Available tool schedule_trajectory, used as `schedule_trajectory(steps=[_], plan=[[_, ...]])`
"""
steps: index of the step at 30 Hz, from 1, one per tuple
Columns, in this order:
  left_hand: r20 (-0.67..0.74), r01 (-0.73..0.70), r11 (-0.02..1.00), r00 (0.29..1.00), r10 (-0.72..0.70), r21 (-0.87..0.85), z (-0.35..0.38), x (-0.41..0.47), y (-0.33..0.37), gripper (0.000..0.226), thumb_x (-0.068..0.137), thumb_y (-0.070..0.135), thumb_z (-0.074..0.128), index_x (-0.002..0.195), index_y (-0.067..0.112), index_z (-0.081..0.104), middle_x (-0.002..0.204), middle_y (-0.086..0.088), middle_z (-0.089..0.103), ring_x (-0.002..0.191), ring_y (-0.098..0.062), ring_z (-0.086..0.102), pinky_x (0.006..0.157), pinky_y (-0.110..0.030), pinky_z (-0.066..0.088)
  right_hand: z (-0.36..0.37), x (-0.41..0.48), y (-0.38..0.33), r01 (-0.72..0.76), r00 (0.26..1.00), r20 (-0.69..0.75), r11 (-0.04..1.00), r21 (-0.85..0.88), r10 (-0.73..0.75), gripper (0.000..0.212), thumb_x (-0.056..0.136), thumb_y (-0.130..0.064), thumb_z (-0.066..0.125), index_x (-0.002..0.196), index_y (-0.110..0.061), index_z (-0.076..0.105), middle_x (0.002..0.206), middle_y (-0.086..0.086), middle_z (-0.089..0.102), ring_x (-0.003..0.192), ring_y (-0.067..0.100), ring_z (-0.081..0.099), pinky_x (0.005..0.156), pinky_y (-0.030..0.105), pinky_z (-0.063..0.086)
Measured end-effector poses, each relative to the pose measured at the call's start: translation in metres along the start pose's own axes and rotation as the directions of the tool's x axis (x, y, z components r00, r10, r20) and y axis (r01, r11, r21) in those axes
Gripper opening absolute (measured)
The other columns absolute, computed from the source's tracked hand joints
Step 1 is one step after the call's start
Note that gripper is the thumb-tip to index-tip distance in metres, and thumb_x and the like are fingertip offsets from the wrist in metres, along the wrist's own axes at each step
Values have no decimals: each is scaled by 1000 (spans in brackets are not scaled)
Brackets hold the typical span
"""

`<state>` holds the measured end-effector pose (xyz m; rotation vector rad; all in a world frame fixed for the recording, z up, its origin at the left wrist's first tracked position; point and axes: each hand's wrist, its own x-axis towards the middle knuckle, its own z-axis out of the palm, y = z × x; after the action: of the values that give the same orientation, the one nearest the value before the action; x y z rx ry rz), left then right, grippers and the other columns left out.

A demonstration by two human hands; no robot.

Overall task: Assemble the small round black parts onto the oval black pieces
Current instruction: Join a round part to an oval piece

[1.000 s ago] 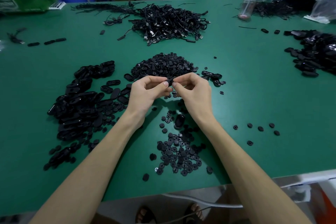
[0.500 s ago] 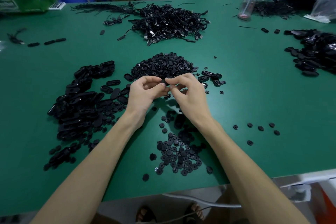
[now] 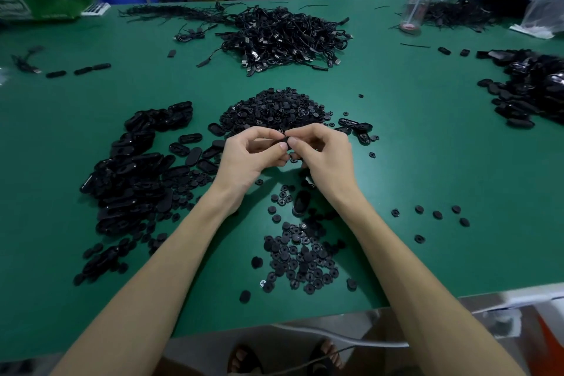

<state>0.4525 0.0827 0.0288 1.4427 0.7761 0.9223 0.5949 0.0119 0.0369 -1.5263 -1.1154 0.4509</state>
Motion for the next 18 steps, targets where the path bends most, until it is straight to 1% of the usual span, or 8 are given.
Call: schedule_trajectory(steps=[3,5,8,12,15,16,18], plan=[[16,2,1000,1000,-3,14,0,0,1,14,93,2,73,107,4,72,93,-16,78,83,-23,77,80,-28,61,0,-1,-1,4,1000,1,1000,-2,-4,11,94,-8,72,101,-12,79,84,-3,76,76,12,73,72,25,57],[14,8,999,1000,-9,35,0,0,1,13,93,-1,71,106,3,71,92,-14,79,83,-23,78,79,-28,61,0,-3,-2,13,1000,5,1000,-22,-13,11,94,-7,72,100,-12,78,86,-4,76,78,11,73,77,29,60],[-27,9,997,1000,-7,78,3,1,0,13,92,-5,70,102,3,72,90,-11,79,81,-24,78,78,-28,62,3,-6,-4,42,999,12,996,-81,-41,9,93,-7,72,99,-11,77,86,-4,76,79,8,71,79,31,59],[-74,-6,989,997,18,151,4,2,-1,15,88,-5,72,98,6,73,92,-14,78,77,-25,78,80,-33,63,4,-7,-6,70,997,21,986,-149,-68,8,93,-8,71,98,-11,76,86,-3,75,80,10,70,80,35,58],[-65,-44,970,996,61,239,3,4,-1,14,88,-2,74,99,8,75,92,-14,78,78,-26,78,84,-38,63,3,-7,-6,84,996,21,981,-177,-81,9,93,-7,69,98,-11,76,87,-2,75,81,12,70,80,35,57],[-55,-49,970,996,64,239,2,4,0,14,89,-1,75,101,6,75,92,-15,78,79,-27,79,85,-40,63,3,-7,-6,80,997,16,981,-175,-78,9,93,-7,69,98,-10,76,87,-2,75,81,12,70,79,33,57],[-26,-49,980,998,56,195,-1,3,3,15,89,-1,76,104,2,76,91,-17,78,79,-29,79,84,-39,64,1,-6,-5,69,998,-1,985,-159,-70,8,93,-7,69,96,-12,75,85,-5,74,78,7,68,75,25,56]])
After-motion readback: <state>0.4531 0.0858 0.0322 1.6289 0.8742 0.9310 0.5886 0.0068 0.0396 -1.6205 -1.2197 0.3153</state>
